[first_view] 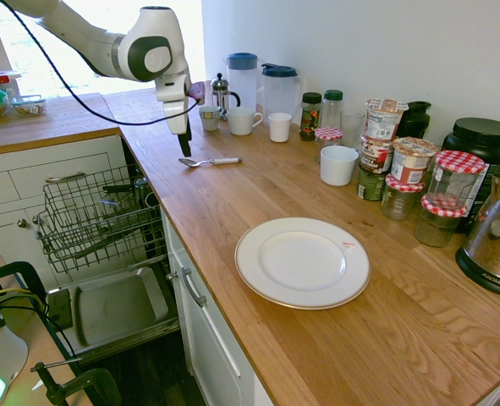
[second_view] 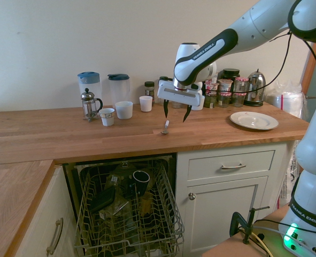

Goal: Put the spoon in the dishwasher

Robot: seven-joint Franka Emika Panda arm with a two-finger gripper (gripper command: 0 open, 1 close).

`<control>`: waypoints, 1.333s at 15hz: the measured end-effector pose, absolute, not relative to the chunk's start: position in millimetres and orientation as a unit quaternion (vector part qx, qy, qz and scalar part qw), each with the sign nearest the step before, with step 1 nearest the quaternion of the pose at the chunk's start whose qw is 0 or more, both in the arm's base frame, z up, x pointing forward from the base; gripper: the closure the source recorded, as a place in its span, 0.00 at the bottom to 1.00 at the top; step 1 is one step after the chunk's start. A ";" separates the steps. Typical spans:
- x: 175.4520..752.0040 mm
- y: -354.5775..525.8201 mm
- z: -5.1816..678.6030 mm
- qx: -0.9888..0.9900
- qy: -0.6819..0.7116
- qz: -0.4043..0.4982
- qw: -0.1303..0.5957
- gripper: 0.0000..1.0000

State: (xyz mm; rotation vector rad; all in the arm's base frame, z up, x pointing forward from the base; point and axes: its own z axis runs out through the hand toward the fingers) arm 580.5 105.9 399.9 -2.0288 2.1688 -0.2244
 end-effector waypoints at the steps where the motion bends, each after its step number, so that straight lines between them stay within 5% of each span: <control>1: 592.0 115.6 396.9 -0.666 0.738 -0.078 0.076 0.00; 15: 659.7 132.8 345.6 -0.626 0.777 -0.057 0.020 0.00; 16: 660.2 130.9 344.5 -0.625 0.778 -0.056 0.019 1.00; 20: 661.5 127.8 341.5 -0.623 0.780 -0.053 0.021 1.00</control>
